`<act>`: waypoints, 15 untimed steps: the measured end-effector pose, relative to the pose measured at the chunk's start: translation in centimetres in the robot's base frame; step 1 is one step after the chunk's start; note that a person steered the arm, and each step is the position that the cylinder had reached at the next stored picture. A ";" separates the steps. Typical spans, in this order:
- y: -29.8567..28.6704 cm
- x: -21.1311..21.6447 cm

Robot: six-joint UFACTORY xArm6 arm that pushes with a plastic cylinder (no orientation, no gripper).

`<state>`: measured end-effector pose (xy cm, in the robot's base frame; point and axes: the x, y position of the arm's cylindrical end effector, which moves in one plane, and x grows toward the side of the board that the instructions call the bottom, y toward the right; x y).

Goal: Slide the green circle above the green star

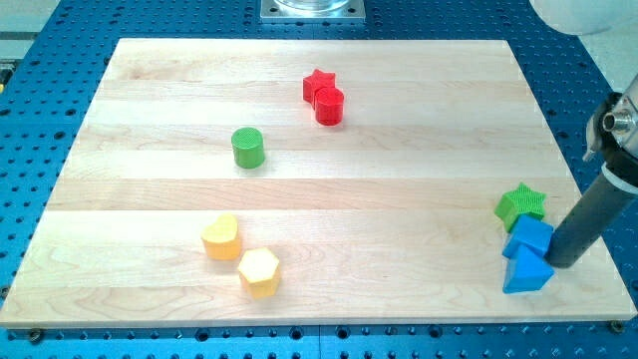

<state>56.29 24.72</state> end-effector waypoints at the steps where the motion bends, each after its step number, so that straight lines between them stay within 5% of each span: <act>1: -0.5 -0.4; 5: 3.6 -6.4; 6: -0.5 -13.3; 8: -18.5 -7.0; 10: -35.8 -10.7; 11: -36.2 -13.7; 12: -25.5 -13.2; 13: -22.1 -13.2; 14: -26.2 -13.9; 15: -24.0 -17.7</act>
<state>38.59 0.69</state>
